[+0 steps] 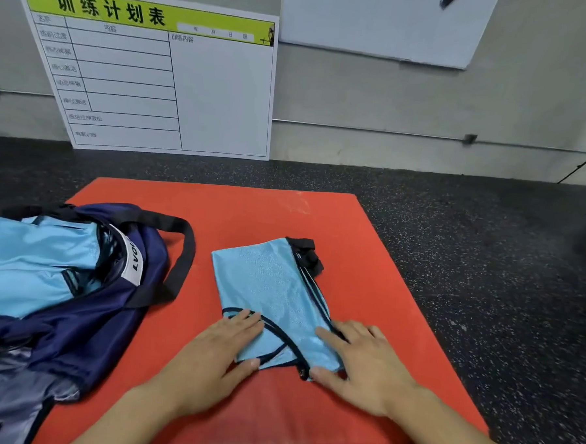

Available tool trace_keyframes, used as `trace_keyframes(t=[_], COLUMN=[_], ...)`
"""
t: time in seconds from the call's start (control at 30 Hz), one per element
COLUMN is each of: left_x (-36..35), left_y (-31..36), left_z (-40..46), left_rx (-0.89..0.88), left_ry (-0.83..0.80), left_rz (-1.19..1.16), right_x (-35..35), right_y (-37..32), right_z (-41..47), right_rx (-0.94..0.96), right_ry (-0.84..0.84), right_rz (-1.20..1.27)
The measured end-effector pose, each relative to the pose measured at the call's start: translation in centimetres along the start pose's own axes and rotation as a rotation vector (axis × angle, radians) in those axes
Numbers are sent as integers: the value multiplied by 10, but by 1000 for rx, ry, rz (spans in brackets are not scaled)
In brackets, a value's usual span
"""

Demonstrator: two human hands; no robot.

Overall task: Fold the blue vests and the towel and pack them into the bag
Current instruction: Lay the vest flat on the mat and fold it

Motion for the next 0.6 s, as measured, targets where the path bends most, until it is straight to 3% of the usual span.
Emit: trace_keyframes(t=[0.3,0.47,0.6], left_x=[-6,-2,-3], left_y=[-17,-18,-17], left_z=[-35,-39,-37], left_rx=[19,-19,-5], left_ry=[44,207,255], left_rz=[-33,-56,-78], right_x=[-6,-7,-7], right_y=[13,12,5], right_z=[-19,-10,-1], right_rx=[307,358,359], right_ry=[122,280,289], right_rz=[126,149,87])
Point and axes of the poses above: each hand's wrist, its own z-axis towards the middle knuckle, its own x-axis out of the back of the hand, y = z × x, the point moved 3 cm from there along z, towards the middle knuckle, and after that the axes turned 3 degrees about -z, right-handed, at the moved point
